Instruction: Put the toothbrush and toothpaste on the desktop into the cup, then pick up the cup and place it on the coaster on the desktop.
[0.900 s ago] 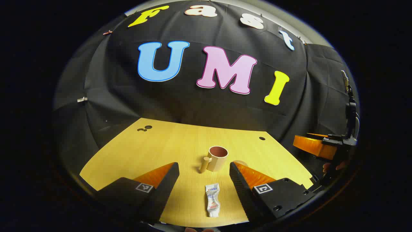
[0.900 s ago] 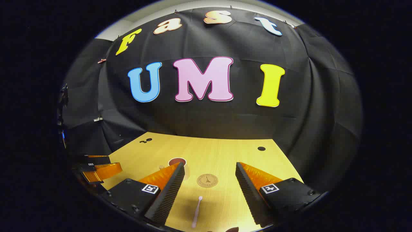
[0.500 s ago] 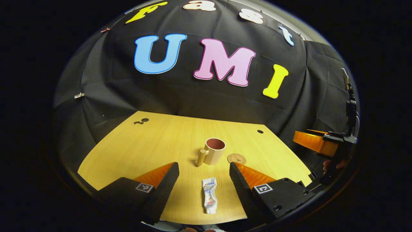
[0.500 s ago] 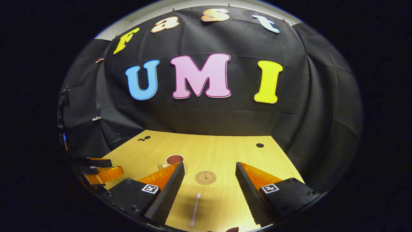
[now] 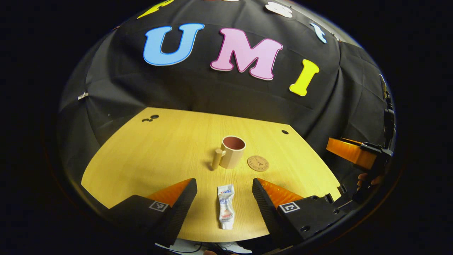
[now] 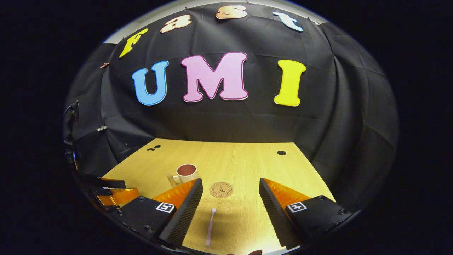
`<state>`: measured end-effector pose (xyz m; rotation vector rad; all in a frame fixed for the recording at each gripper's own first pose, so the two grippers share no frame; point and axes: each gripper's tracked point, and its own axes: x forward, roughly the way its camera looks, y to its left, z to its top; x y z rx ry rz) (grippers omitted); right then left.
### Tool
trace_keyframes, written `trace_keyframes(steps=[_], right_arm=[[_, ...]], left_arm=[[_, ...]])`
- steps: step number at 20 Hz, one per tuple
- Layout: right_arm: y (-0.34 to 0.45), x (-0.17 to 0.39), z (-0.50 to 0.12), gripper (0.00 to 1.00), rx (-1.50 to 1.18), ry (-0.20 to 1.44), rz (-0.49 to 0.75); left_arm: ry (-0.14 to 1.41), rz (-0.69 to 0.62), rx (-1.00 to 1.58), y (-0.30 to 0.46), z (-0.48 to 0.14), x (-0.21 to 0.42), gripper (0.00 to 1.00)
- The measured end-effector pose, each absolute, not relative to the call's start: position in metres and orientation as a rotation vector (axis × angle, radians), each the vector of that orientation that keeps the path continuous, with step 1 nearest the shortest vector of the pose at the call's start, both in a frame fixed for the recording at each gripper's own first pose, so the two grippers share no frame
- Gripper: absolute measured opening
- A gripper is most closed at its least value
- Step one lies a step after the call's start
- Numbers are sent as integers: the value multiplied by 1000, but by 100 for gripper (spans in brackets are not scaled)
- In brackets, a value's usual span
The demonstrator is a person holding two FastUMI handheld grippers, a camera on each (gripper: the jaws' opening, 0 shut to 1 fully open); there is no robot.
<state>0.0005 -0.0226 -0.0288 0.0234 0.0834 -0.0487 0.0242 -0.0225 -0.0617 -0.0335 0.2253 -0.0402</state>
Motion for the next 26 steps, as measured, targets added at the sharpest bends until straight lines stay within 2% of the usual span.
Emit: trace_keyframes(steps=[6,7,8,13,14,15,16,17,18,19,21,22,25,26], right_arm=[[-34,1,-39,98,44,116,-67],[-35,1,-40,98,47,120,-68],[-36,1,-42,98,50,124,-68],[-40,4,-53,98,64,153,-68],[-41,5,-55,98,68,158,-68],[-43,6,-58,98,72,166,-67],[-43,8,-61,98,78,175,-65],[-44,9,-64,97,85,185,-64],[-45,10,-65,97,95,193,-64],[-45,11,-67,97,104,199,-61],[-45,13,-72,97,116,210,-56],[-44,15,-73,97,121,216,-52],[-41,23,-82,98,141,242,-27],[-40,27,-84,97,144,251,-15]], left_arm=[[442,-87,-138,-35,-112,46,97],[477,-92,-158,-36,-120,50,90],[514,-95,-178,-36,-129,55,96],[700,-65,-227,-24,-169,76,94],[729,-54,-227,-20,-176,81,84],[758,-47,-225,-18,-182,83,92],[783,-42,-219,-17,-188,86,90],[806,-38,-208,-17,-192,90,81],[827,-34,-192,-16,-198,92,87],[844,-28,-171,-16,-200,95,87],[850,-27,-119,-18,-201,103,83],[860,-26,-94,-20,-203,105,75],[910,-12,-35,-24,-208,107,67],[922,-6,-34,-26,-210,105,58]])
